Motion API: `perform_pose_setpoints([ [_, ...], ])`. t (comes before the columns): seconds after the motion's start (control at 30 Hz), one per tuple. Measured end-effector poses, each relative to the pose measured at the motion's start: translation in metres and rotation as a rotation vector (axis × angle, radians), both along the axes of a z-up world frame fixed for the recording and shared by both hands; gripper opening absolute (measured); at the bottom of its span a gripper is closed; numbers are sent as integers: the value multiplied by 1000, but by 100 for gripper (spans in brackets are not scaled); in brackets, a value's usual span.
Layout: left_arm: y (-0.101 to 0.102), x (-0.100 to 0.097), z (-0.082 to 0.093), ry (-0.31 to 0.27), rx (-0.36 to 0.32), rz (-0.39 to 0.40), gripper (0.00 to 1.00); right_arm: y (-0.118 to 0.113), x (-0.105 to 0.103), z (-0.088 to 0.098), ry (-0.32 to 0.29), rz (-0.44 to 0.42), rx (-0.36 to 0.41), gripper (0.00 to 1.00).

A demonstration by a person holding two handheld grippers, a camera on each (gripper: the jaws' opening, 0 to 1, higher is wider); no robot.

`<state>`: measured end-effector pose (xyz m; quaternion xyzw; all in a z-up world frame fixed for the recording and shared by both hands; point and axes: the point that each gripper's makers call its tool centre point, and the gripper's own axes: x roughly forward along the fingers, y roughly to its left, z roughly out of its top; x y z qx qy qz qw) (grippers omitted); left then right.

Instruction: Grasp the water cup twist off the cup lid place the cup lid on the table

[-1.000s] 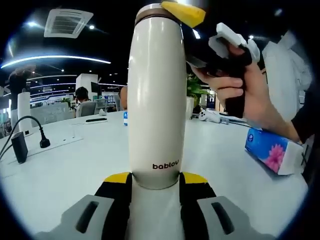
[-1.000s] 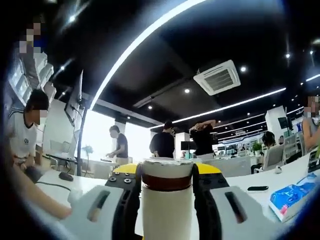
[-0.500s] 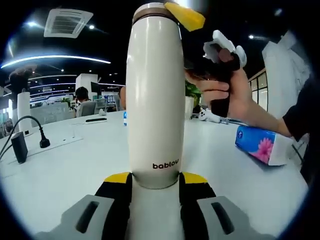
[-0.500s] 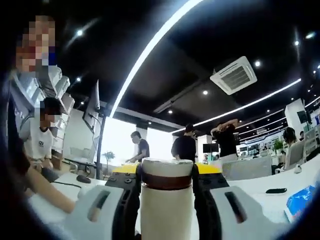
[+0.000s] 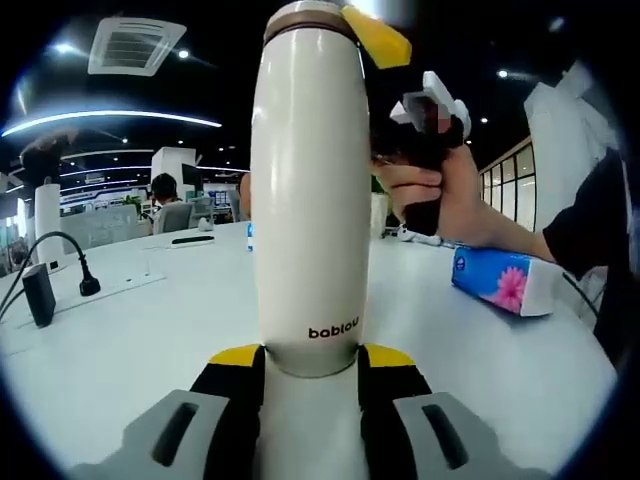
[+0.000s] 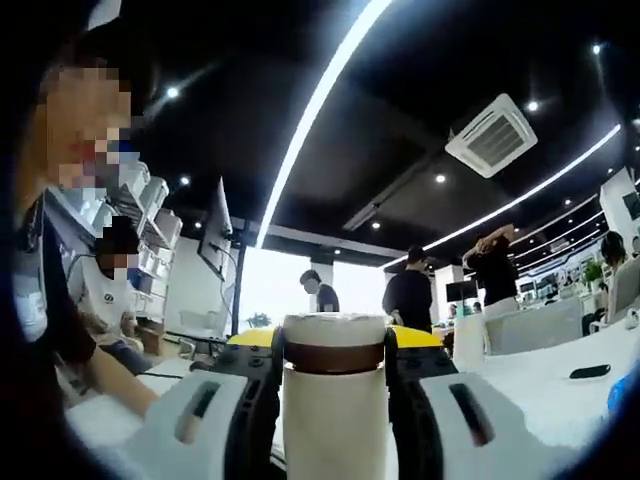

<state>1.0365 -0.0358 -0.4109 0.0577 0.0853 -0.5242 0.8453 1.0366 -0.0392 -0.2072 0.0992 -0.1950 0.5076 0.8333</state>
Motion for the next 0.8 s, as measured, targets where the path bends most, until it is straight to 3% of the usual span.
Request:
perform_pose_setpoints([
  [0.3, 2, 1, 0, 1, 0, 0, 38, -4, 2, -1, 48, 140, 44, 43],
  [0.53, 4, 5, 0, 1, -1, 0, 38, 2, -9, -1, 14, 207, 23, 43],
  [0.8, 7, 10, 1, 0, -1, -1, 38, 1, -6, -2, -5, 239, 5, 43],
])
